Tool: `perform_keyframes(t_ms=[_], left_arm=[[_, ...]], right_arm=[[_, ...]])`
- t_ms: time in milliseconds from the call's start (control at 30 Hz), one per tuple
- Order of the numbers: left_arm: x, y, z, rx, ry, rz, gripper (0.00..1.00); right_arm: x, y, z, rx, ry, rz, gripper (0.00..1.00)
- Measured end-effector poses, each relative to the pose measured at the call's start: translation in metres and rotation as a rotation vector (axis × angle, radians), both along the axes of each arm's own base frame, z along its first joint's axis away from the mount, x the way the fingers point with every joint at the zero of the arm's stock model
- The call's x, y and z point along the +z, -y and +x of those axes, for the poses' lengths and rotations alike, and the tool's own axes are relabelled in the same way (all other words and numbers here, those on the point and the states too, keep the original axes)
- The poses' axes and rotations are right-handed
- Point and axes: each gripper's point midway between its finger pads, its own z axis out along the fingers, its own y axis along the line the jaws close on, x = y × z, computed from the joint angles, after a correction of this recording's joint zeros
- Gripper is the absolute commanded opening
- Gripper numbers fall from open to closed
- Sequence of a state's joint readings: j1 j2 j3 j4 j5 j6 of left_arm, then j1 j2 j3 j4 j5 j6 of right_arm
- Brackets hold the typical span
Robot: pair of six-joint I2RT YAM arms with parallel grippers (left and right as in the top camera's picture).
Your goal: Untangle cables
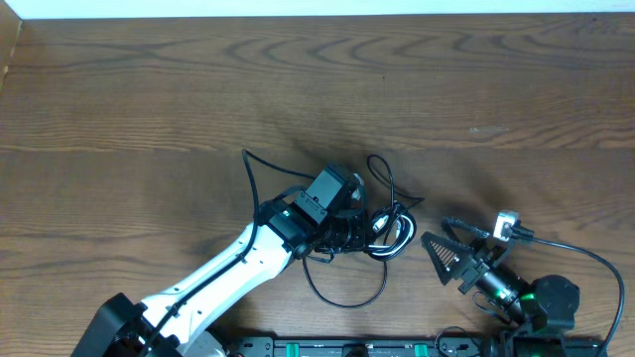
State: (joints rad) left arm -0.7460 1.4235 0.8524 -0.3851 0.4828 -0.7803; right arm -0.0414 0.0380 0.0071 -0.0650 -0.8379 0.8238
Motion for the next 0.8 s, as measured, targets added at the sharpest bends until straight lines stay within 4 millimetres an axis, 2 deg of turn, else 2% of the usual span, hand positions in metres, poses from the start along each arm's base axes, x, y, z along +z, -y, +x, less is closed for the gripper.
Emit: perform_keyframes(t_ms=[133, 267, 433, 467, 533, 567, 633, 800], left_arm=[[-0.002, -0.003, 0.004, 0.016, 0.019, 0.023, 0.08], [-0.005, -0.009, 0.012, 0.033, 0.066, 0.063, 0.07], [-0.008, -0.015, 0.02, -0.023, 0.158, 0.112, 0.07], [-0.008, -0.016, 0.021, -0.036, 0.173, 0.119, 0.07], [-0.008, -0.017, 0.022, -0.061, 0.201, 0.129, 0.07], [-0.008, -0.017, 0.023, -0.068, 0.209, 0.131, 0.08], [-0.008, -0.017, 0.024, -0.082, 0.225, 0.133, 0.08], [-0.005, -0.013, 0.026, -0.101, 0.251, 0.121, 0.07]], right_arm=[[-0.016, 0.001, 0.003, -0.006, -0.115, 0.021, 0.98], [-0.039, 0.0, 0.003, -0.014, -0.317, 0.069, 0.99], [-0.058, -0.004, 0.0, -0.014, -0.509, 0.119, 0.99], [-0.059, -0.006, 0.0, -0.005, -0.524, 0.123, 0.97], [-0.061, -0.012, -0.003, 0.018, -0.543, 0.121, 0.75], [-0.062, -0.013, -0.004, 0.023, -0.554, 0.121, 0.69], [-0.065, -0.018, -0.007, 0.033, -0.579, 0.122, 0.66], [-0.068, -0.025, -0.008, 0.019, -0.62, 0.128, 0.67]])
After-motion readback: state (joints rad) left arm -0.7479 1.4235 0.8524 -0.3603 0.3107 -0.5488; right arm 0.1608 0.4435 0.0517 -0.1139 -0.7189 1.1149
